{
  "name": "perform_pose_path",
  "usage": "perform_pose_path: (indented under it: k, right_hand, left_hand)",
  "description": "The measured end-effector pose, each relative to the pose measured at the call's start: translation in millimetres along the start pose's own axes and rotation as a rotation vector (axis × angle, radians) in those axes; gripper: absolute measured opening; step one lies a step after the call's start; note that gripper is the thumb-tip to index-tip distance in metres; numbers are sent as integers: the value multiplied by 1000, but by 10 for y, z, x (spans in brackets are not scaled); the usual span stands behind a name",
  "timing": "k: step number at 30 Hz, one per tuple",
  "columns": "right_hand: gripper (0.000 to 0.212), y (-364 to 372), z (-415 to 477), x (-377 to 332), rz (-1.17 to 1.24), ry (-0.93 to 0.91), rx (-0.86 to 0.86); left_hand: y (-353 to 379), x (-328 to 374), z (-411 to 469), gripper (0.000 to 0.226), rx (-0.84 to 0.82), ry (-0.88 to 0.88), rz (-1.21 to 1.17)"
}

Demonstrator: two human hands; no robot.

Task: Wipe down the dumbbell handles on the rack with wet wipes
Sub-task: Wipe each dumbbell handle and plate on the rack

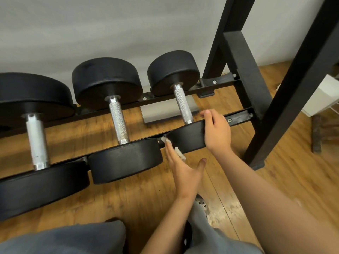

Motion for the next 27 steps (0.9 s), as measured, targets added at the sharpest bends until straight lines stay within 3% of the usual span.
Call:
perform_pose_path:
  k: [5, 8, 11, 17, 23, 27]
  right_hand:
    - [37, 5, 9, 3, 1, 9, 2]
    - [32, 11, 27, 8, 14, -4, 13]
    - [28, 17, 25, 10, -9, -13, 28]
    - [38, -10, -2, -7, 6, 20, 8]
    - [38, -1, -4, 9, 11, 28, 13]
    - [38, 3, -1, 23, 3, 29, 14]
  left_hand:
    - [11, 505, 118, 116, -45, 430, 379]
    - [289, 786, 43, 104, -174, 691, 621]
    - [337, 796, 51, 101, -181, 749, 715]
    - [14, 550, 208, 115, -54, 485, 587]
    - [-95, -89, 202, 113, -96, -82, -28]
    - [-61, -237, 212, 108, -31, -146, -130]
Point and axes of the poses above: each hand's wrist, its own z-axis towards the middle knuckle, its own y-axis out of the palm, x = y × z, the point moved 8 cm from there along z, towards the middle knuckle, and after that the axes turned 4 degrees about y, right-handed, at the moved point
